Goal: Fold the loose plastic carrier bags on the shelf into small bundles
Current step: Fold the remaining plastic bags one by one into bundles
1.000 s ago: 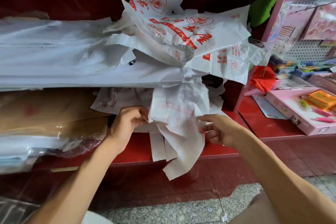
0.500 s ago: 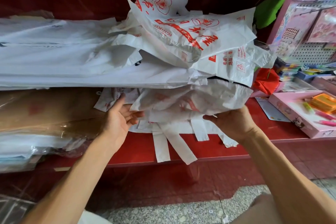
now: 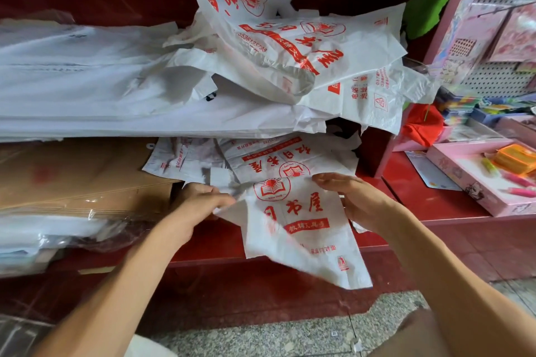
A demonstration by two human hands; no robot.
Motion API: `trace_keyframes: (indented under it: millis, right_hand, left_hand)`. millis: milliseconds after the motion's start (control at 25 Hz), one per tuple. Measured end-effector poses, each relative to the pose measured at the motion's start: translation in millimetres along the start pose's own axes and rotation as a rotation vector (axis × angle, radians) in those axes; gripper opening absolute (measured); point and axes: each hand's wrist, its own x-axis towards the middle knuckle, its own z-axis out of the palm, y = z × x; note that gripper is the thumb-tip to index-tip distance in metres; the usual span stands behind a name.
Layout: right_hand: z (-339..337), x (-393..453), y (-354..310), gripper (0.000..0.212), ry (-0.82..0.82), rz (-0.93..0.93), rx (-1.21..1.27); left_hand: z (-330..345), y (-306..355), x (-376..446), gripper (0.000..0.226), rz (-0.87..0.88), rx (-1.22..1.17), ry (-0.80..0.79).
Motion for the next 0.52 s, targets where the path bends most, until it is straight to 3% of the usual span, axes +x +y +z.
trace_keyframes:
  millis: [160,240,320,400,520]
  right_hand:
    - [4.9,1.1,-3.2,0.044,-0.063,-0.186,0.101]
    - [4.1,2.0,-6.2,0.046,-0.124,-0.290,0.163]
    - [4.2,4.9,-5.9,0.040,-0.100,-0.251,0.110]
    - [5.4,8.2,-0.5,0.032,0.005,-0.146,-0.035]
    - [6.0,14.2,7.1,0.026,0.161,-0.056,-0.245]
  left_hand:
    - [6.5,2.3,1.9,0.032,0.116,0.077,-0.030]
    - [7.8,0.3,5.3,0.062,0.119,0.133,-0.098]
    - [9.9,-2.2,7.6,0.073,0.117,0.156,-0.144]
    - [12.0,-4.1,9.7,0.064,0.111,0.152,-0.164]
    - [14.1,-7.3,15.1,0.033,0.134,0.060,-0.116]
